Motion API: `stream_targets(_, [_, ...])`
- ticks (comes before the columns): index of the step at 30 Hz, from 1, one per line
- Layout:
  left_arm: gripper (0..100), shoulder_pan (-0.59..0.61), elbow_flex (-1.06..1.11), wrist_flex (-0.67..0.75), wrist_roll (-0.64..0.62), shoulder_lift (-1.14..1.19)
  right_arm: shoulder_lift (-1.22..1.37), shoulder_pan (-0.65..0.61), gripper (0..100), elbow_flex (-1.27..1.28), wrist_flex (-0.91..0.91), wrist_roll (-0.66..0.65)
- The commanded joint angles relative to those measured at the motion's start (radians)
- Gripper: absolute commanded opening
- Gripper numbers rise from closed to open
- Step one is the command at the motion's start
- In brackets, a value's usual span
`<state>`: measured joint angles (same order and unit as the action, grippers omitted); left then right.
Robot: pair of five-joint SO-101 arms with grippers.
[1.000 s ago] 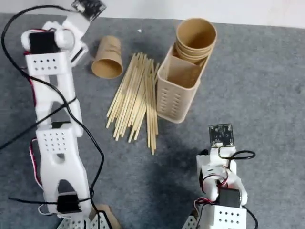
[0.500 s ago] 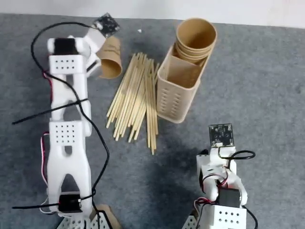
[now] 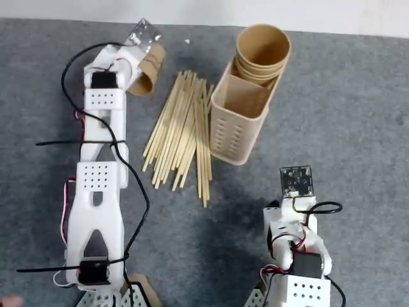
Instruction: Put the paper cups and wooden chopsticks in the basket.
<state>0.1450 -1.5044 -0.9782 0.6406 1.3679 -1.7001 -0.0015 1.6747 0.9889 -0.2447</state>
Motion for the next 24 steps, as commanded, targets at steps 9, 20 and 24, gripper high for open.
stream_targets(9, [0,-0.002,-0.099,-0.057,0.017,-0.016,-0.01,-0.005,18.0,0.012,0.004,0.006])
stream_targets(20, [0,-0.087,-0.157,-0.675,-0.058,-0.45,-0.01,-0.005,18.0,0.012,0.004,0.006])
stream_targets(24, [0,-0.136,-0.145,-0.787,-0.064,-0.647,-0.01,-0.005,18.0,0.012,0.004,0.006])
